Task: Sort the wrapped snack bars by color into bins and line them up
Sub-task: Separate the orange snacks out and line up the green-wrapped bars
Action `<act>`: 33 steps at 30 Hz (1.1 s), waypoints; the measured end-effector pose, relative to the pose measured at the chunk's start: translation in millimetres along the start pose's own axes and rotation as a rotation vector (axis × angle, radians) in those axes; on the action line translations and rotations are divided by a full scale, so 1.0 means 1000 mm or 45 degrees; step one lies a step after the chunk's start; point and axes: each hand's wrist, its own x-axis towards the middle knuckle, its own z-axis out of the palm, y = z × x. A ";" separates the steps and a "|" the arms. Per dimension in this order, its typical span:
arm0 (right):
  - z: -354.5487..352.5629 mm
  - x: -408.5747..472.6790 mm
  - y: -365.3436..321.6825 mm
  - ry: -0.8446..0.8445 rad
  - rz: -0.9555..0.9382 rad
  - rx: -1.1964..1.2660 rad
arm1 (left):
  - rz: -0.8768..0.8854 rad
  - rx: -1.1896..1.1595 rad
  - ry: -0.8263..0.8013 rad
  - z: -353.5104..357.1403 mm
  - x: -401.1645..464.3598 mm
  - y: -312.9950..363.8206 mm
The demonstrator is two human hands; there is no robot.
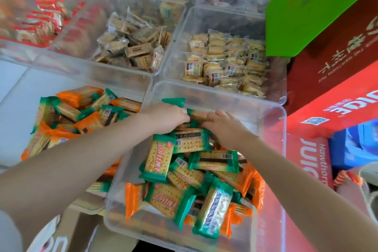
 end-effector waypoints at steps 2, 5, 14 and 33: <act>-0.002 -0.006 0.003 0.053 0.043 0.023 | 0.062 0.064 -0.064 0.007 0.005 -0.003; -0.005 -0.010 0.009 0.018 0.064 0.169 | 0.071 0.146 -0.153 0.012 0.008 -0.004; -0.040 -0.033 0.006 0.549 0.417 0.940 | -0.044 0.034 -0.029 -0.013 -0.019 -0.003; -0.082 0.104 -0.167 0.174 0.043 0.837 | -1.300 -1.179 0.987 0.078 -0.237 -0.064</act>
